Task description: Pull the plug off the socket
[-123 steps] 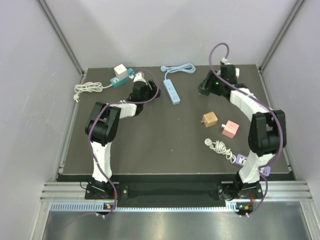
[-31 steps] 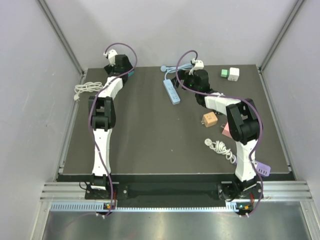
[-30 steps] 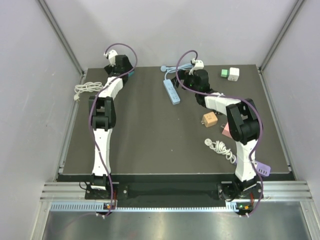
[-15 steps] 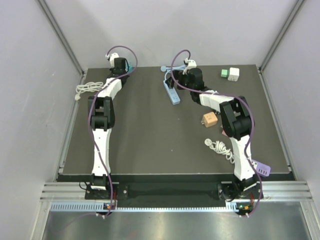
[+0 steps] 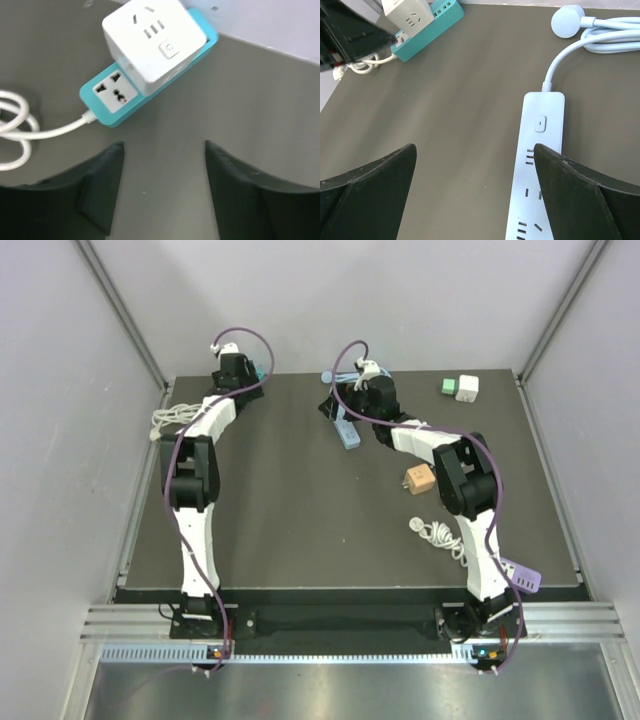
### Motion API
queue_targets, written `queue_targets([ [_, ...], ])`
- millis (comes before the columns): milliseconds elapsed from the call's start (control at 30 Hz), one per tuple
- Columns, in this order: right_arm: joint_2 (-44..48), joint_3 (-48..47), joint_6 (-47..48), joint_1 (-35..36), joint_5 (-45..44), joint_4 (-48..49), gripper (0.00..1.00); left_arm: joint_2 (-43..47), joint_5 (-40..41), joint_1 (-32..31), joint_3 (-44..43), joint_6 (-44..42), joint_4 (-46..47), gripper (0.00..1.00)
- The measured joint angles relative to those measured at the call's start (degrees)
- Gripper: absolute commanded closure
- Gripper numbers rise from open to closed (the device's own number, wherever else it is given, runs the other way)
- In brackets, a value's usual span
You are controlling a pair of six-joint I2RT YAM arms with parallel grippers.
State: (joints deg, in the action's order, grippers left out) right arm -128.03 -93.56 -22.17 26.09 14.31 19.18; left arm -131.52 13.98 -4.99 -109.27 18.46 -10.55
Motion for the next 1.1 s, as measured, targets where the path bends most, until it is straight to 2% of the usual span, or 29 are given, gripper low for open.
queue_targets([
  [133,0.00,0.00,-0.02,0.00,0.31,0.00,0.00,0.87,-8.90,2.34,0.00,-2.16,1.55,0.18],
  [267,-0.02,0.00,-0.04,-0.04,0.46,0.00,0.00,-0.26,-22.14,8.13,-0.13,-4.24,3.45,0.16],
  [367,-0.02,0.02,-0.04,-0.35,0.66,0.07,0.00,-1.66,-28.39,12.68,0.20,-5.53,5.53,0.16],
  [533,-0.02,0.02,-0.22,-0.85,0.90,0.13,0.00,-3.50,-31.76,16.81,1.20,-8.04,8.52,0.16],
  [767,-0.02,0.04,-0.55,-1.14,1.31,0.59,0.00,-10.58,-32.50,15.34,-5.05,-7.61,8.61,0.18],
  [900,-0.02,0.04,-0.59,-1.14,1.53,0.81,0.00,-14.08,-33.03,14.64,-10.64,-5.62,5.40,0.21],
  [1100,-0.04,0.02,-0.92,-1.14,1.66,0.90,0.00,-14.16,-34.64,15.30,-11.04,-1.68,3.58,0.29],
])
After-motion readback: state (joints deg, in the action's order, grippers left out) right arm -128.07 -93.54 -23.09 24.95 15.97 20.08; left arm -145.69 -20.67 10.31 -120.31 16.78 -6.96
